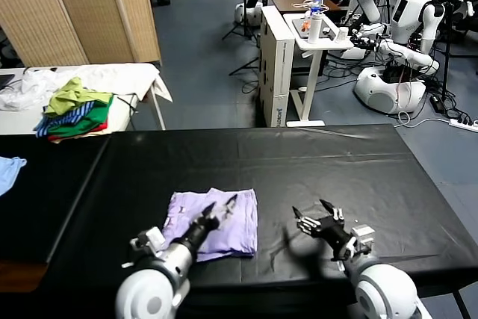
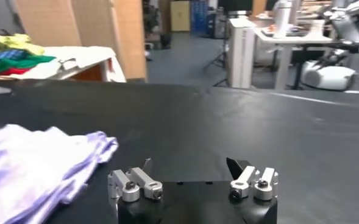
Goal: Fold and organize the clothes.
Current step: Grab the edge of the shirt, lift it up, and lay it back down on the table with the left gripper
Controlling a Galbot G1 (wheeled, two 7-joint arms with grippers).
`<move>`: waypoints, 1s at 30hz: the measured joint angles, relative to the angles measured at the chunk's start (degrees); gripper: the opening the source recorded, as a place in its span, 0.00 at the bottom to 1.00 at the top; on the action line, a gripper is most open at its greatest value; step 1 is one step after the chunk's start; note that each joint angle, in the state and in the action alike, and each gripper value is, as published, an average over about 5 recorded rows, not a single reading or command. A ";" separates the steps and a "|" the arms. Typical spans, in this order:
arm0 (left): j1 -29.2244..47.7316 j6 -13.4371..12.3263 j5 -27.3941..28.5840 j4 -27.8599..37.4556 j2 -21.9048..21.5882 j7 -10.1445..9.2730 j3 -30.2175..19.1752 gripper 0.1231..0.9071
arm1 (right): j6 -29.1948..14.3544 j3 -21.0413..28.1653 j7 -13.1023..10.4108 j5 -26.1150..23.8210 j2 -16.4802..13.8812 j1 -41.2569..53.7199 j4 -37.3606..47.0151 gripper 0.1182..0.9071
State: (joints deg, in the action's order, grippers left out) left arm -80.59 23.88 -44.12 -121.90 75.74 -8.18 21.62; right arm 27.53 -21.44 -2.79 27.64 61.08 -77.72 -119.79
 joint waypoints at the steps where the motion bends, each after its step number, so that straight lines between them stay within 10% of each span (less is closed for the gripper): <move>1: -0.14 -0.79 2.48 0.56 -0.96 0.93 0.91 1.00 | 0.01 0.68 0.11 -0.05 0.00 0.53 0.12 1.00; 10: -2.92 -8.23 15.11 6.81 -4.98 7.85 8.82 1.00 | -0.45 2.56 0.52 -0.67 0.69 1.02 0.09 1.00; 30: -5.47 -7.44 9.64 8.92 -0.83 7.92 10.73 0.98 | -0.58 2.20 0.27 -1.00 1.17 0.49 0.22 1.00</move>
State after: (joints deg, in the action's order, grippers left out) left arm -86.06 16.43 -34.48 -112.98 74.92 -0.27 32.35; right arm 26.94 -19.23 -2.52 26.63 62.25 -77.23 -119.56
